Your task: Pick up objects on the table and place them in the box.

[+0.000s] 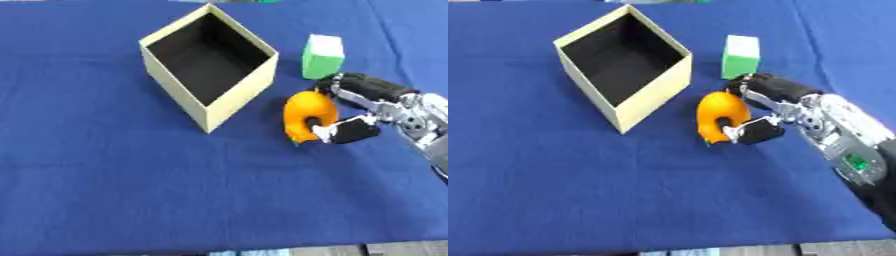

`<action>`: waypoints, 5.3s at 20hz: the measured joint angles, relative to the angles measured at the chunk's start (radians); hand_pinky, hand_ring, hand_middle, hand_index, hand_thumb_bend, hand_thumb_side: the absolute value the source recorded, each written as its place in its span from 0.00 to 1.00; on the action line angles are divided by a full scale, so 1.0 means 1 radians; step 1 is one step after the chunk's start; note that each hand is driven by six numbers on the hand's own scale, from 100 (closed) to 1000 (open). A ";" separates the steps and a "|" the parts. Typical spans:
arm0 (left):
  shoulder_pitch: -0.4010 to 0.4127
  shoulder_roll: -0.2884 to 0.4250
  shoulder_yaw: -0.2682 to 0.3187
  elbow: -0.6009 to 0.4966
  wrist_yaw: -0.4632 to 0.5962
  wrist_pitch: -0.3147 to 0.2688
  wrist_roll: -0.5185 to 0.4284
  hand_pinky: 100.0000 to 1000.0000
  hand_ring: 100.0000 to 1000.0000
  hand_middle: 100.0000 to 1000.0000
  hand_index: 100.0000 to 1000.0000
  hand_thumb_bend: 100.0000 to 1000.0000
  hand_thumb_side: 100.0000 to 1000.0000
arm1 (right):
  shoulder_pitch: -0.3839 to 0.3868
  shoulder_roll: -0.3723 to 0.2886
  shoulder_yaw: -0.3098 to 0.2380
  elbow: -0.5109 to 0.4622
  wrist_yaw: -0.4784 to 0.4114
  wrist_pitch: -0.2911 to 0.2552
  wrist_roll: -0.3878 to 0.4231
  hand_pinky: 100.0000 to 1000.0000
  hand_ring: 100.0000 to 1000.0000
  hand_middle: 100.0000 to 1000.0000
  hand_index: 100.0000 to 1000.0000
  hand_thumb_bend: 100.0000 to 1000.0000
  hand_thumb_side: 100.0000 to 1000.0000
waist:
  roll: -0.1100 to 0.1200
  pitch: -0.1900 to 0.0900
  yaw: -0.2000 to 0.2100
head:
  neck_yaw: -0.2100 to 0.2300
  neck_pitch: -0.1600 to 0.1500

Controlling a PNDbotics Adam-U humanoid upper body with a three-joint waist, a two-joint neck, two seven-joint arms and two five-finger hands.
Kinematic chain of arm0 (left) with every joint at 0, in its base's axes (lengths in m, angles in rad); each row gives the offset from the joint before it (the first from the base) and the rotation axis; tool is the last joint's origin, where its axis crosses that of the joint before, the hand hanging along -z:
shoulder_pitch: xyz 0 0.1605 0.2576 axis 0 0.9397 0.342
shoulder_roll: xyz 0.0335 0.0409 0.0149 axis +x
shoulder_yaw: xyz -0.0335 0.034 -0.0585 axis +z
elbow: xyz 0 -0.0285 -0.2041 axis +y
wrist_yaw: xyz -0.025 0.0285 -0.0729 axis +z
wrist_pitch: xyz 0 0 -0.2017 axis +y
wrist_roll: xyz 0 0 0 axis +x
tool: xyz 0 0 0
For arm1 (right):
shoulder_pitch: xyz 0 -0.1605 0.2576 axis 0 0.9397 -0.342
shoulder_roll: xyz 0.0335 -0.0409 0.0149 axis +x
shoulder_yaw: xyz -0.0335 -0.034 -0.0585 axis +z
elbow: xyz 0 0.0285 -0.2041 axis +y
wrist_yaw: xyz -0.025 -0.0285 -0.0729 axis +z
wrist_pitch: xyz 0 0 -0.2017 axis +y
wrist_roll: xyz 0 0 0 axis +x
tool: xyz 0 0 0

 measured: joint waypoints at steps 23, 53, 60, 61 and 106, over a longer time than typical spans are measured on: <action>0.003 0.000 0.005 0.000 0.000 0.000 0.000 0.86 0.54 0.60 0.66 0.28 0.91 | -0.246 0.003 -0.008 -0.009 -0.062 0.064 -0.006 0.71 0.68 0.58 0.73 0.00 0.03 | -0.005 -0.019 0.011 | -0.001 0.000; -0.004 -0.001 -0.001 0.000 0.009 -0.007 -0.016 0.87 0.53 0.60 0.66 0.27 0.92 | -0.575 0.309 -0.073 0.430 0.052 0.018 -0.039 0.74 0.68 0.56 0.73 0.00 0.14 | -0.011 0.011 0.056 | -0.022 -0.011; -0.007 -0.006 -0.001 0.000 0.011 -0.007 -0.019 0.87 0.53 0.60 0.66 0.26 0.93 | -0.578 0.350 -0.058 0.510 0.074 -0.011 -0.012 0.75 0.70 0.57 0.72 0.00 0.13 | -0.015 0.013 0.062 | -0.024 -0.013; -0.008 -0.008 -0.001 0.000 0.011 -0.007 -0.019 0.87 0.53 0.60 0.66 0.26 0.93 | -0.580 0.355 -0.055 0.519 0.079 -0.015 -0.008 0.75 0.70 0.58 0.72 0.00 0.14 | -0.015 0.013 0.062 | -0.024 -0.013; 0.003 -0.013 0.000 0.000 0.013 -0.012 -0.020 0.88 0.53 0.59 0.66 0.26 0.92 | -0.526 0.264 -0.166 0.337 0.275 -0.099 0.104 0.89 0.90 0.85 0.97 0.00 0.95 | -0.002 0.010 0.039 | -0.017 -0.018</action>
